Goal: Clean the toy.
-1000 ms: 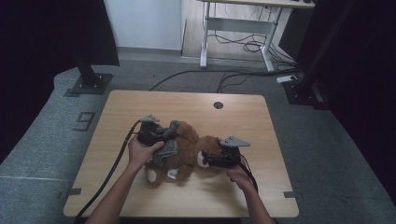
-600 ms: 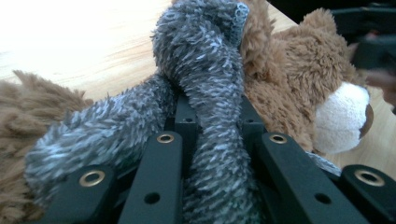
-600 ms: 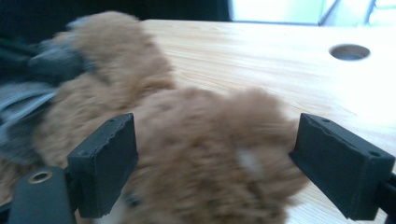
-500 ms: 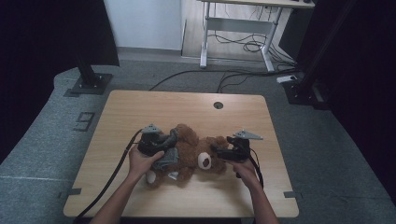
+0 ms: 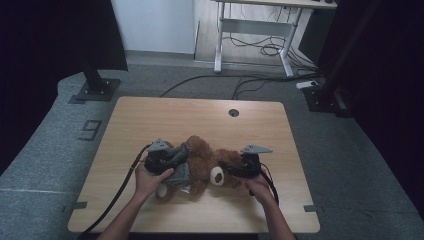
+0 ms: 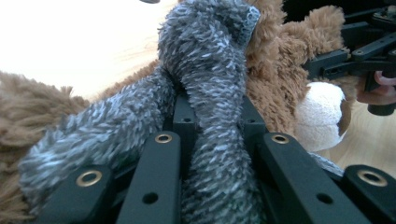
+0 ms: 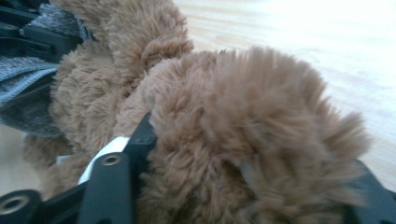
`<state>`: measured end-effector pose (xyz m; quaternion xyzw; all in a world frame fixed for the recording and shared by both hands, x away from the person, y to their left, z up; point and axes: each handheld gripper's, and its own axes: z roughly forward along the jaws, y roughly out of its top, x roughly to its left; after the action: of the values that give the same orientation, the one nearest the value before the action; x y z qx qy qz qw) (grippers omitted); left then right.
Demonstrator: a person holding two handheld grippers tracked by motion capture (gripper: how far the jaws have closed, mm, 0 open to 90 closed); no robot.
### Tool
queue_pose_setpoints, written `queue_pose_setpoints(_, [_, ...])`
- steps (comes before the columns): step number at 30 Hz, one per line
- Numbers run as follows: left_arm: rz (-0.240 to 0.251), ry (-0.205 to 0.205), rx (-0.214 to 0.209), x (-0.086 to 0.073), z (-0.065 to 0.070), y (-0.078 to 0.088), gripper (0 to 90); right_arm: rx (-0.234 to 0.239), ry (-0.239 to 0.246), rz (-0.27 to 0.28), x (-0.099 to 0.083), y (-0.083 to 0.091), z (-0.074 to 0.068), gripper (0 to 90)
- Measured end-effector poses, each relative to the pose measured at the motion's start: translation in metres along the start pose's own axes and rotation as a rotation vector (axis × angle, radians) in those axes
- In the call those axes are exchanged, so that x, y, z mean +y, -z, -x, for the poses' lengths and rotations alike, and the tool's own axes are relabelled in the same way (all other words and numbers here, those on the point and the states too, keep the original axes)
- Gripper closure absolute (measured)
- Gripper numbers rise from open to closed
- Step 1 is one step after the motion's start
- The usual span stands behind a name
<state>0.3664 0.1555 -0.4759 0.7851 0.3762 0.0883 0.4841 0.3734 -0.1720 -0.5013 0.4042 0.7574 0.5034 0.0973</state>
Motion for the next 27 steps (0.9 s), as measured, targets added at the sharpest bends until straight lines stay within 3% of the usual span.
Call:
queue_pose_setpoints(11, [0.059, 0.013, 0.043, 0.008, -0.011, -0.008, 74.6, -0.111, 0.005, 0.110, 0.004, -0.007, -0.002, 57.6])
queue_pose_setpoints(18, [0.056, 0.025, 0.068, 0.024, -0.030, -0.024, 74.6, -0.162, 0.011, 0.180, 0.016, -0.021, 0.008, 59.3])
queue_pose_setpoints(21, [0.061, 0.026, 0.077, 0.028, -0.034, -0.029, 74.7, -0.185, 0.036, 0.197, 0.021, -0.024, 0.010, 59.5])
queue_pose_setpoints(27, [0.057, -0.007, 0.066, 0.019, -0.026, -0.024, 74.8, -0.169, 0.093, 0.211, 0.015, -0.020, 0.008, 59.5])
